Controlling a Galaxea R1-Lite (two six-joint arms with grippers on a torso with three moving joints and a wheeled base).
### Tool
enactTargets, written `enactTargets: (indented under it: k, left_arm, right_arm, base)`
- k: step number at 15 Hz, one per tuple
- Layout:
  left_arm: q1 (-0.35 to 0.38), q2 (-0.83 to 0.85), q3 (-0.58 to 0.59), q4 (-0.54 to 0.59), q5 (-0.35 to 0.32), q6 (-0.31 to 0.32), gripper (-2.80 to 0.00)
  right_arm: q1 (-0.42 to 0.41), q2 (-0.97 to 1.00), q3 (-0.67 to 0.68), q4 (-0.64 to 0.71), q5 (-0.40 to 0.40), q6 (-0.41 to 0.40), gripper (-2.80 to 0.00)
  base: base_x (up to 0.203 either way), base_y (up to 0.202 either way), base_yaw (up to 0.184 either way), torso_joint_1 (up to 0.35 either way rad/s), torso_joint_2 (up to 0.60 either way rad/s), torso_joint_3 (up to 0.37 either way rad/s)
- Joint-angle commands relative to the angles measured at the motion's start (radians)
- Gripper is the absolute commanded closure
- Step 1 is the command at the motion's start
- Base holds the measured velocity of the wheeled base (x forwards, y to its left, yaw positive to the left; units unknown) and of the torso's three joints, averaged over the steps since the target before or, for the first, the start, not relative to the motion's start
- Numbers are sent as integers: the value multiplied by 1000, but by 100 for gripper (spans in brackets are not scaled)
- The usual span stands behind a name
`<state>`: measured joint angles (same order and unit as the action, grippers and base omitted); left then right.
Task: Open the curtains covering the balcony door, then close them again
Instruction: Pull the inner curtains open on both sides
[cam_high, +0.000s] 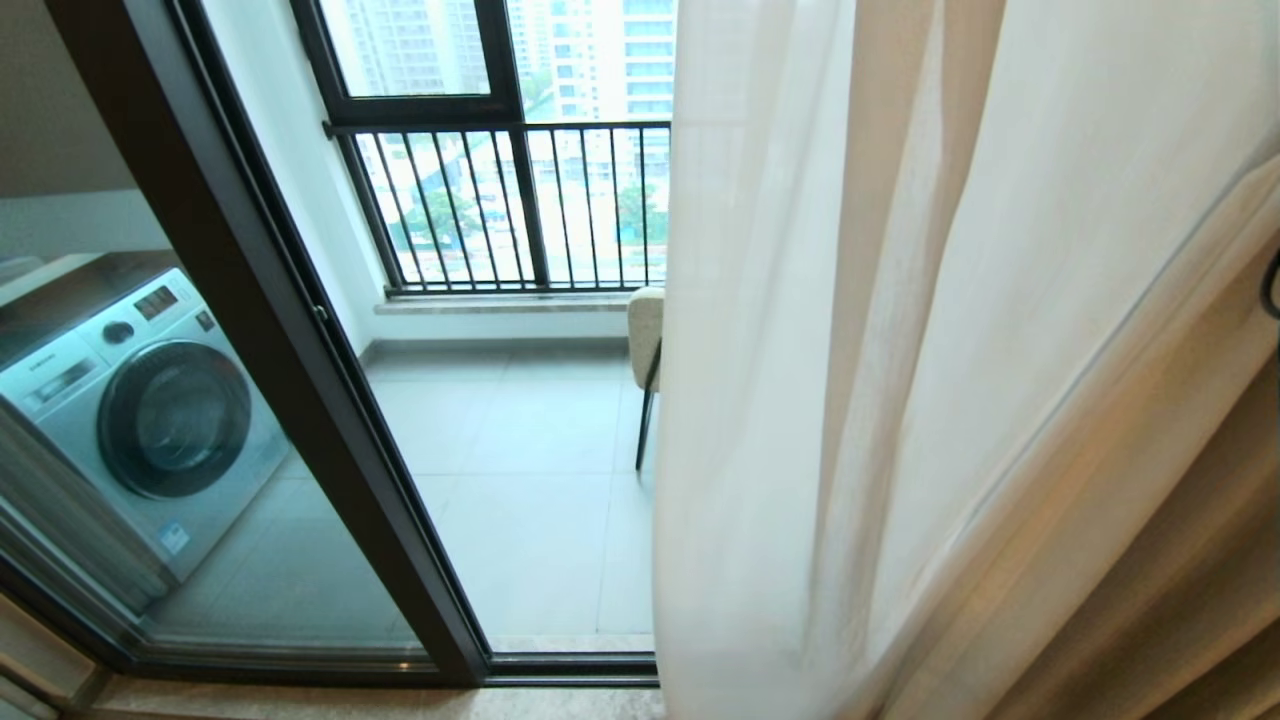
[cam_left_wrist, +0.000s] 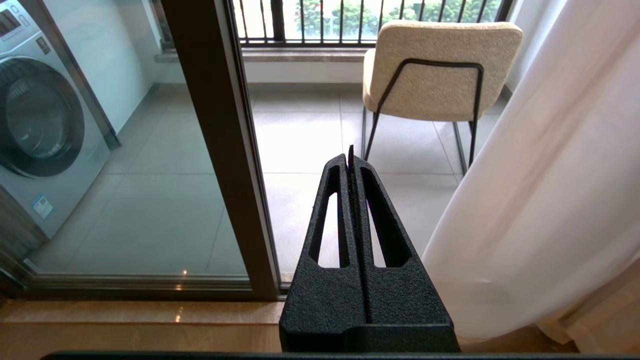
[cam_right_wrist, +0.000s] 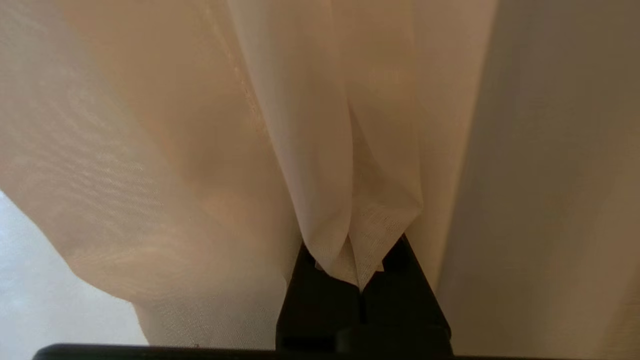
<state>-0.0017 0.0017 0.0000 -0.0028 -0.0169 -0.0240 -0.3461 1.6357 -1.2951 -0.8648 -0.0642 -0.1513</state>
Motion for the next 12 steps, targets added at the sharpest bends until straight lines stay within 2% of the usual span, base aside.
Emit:
enactTargets:
  k: [1,12]
  left_arm:
    - [0,0,0,0,0,-1,0]
    - [0,0,0,0,0,-1,0]
  right_arm:
    - [-88,24,-47,9,18,1,0]
    - [-397,185,-259,18,120,12,0]
  base:
    - [0,0,0,0,0,0]
    - [0,0,0,0,0,0]
